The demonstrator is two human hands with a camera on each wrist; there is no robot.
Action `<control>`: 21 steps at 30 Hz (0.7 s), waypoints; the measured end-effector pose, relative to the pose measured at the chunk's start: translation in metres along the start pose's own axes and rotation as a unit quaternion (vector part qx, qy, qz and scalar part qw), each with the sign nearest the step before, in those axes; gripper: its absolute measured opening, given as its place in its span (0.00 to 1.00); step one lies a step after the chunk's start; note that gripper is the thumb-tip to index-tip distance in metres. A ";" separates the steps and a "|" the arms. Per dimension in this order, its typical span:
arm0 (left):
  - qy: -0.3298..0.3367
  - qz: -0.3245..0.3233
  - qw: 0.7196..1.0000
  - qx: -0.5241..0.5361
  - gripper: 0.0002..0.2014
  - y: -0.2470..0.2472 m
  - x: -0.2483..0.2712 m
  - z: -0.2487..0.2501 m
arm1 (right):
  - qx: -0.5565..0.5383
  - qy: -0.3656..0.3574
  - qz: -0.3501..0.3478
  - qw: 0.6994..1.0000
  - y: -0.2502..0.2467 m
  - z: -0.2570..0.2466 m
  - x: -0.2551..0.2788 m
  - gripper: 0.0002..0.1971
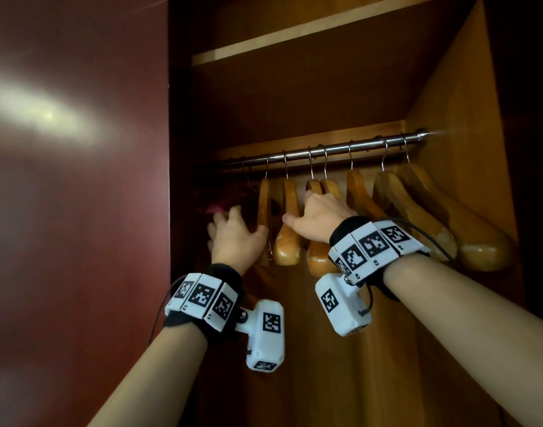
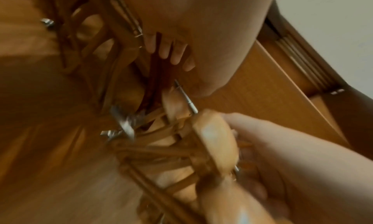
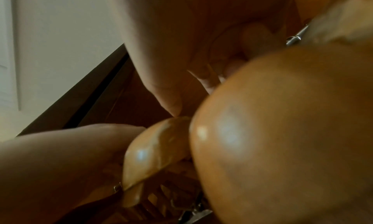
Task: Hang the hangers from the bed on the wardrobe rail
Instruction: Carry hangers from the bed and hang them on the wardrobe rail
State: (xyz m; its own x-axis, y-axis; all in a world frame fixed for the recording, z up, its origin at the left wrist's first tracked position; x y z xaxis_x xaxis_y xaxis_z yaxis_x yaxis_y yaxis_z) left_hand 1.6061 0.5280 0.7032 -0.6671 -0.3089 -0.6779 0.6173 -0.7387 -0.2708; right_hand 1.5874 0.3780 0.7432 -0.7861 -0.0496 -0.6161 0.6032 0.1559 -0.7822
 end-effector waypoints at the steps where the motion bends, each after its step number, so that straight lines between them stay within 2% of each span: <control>1: 0.019 0.018 1.000 -0.012 0.32 -0.004 -0.002 0.003 | -0.001 -0.001 -0.001 1.000 0.000 0.001 0.000 0.26; 6: 0.089 0.083 0.991 -0.054 0.25 -0.018 -0.017 0.012 | -0.004 -0.006 -0.001 1.000 0.000 0.003 -0.001 0.26; 9: 0.068 0.061 0.993 -0.079 0.28 -0.018 -0.027 0.010 | -0.003 -0.008 0.004 1.000 0.000 0.004 -0.002 0.25; 11: 0.027 0.032 0.997 -0.069 0.29 -0.018 -0.034 0.007 | -0.003 -0.010 0.006 1.000 0.002 0.004 -0.002 0.25; 14: -0.027 0.008 0.998 -0.048 0.26 -0.017 -0.044 0.001 | -0.003 -0.010 0.011 1.000 0.003 0.003 -0.004 0.23; 17: -0.026 0.005 0.998 -0.064 0.18 -0.012 -0.047 0.000 | -0.006 -0.013 0.014 1.000 0.003 0.002 -0.006 0.23; 21: -0.003 0.018 0.997 -0.076 0.18 -0.006 -0.048 -0.003 | -0.007 -0.017 0.011 1.000 0.004 0.003 -0.006 0.23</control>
State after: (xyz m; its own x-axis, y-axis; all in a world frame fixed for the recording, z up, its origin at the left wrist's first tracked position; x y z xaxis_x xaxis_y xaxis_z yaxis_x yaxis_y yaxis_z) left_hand 1.6358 0.5489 0.7352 -0.6449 -0.3381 -0.6854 0.6970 -0.6282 -0.3459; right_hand 1.5953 0.3762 0.7436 -0.7677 -0.0791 -0.6359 0.6180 0.1712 -0.7673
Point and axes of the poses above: each hand's wrist, its own x-axis away from the middle knuckle, its own y-axis out of the palm, z = x × y, the point moved 1 cm from there along -x, towards the middle knuckle, and after that the axes turned 13 degrees about x, right-handed, at the moved point
